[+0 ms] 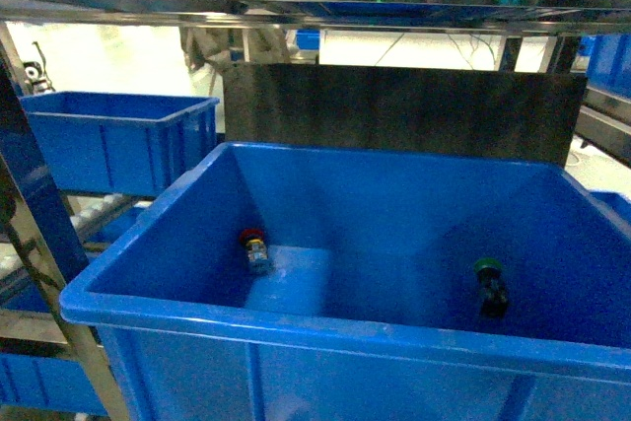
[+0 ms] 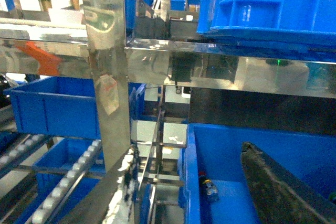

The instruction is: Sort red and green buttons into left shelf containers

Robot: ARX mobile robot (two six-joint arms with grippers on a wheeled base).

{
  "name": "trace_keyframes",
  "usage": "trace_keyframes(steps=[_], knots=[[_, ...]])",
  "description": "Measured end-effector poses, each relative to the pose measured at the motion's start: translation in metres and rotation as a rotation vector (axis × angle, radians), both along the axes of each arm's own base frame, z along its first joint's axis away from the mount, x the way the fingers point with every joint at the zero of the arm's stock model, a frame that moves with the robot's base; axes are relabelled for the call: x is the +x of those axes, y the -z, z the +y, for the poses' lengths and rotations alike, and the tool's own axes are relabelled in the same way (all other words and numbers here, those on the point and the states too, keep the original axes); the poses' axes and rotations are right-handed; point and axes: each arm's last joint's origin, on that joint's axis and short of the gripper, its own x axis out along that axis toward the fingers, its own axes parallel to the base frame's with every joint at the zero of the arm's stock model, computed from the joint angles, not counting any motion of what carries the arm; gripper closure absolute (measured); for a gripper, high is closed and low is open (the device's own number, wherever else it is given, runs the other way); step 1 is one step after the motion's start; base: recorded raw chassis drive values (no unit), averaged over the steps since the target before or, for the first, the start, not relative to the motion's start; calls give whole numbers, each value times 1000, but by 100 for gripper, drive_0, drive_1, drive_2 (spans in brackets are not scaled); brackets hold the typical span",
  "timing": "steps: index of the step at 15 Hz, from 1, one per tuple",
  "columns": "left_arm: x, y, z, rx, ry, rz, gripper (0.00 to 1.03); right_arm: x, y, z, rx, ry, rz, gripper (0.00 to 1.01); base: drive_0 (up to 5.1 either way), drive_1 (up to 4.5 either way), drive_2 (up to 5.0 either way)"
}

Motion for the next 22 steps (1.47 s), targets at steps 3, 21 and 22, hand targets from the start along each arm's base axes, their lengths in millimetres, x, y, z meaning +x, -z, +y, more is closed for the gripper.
trace_keyframes(steps=[3, 21, 22], knots=[[-13, 20, 6, 39, 5, 1, 81, 0, 5, 0, -47, 1, -5, 78, 0, 0, 0], [-49, 59, 18, 43, 7, -25, 101, -1, 17, 0, -61, -1, -11, 99, 0, 0, 0], [-50, 60, 18, 43, 7, -19, 101, -1, 17, 0, -61, -1, -11, 99, 0, 0, 0]])
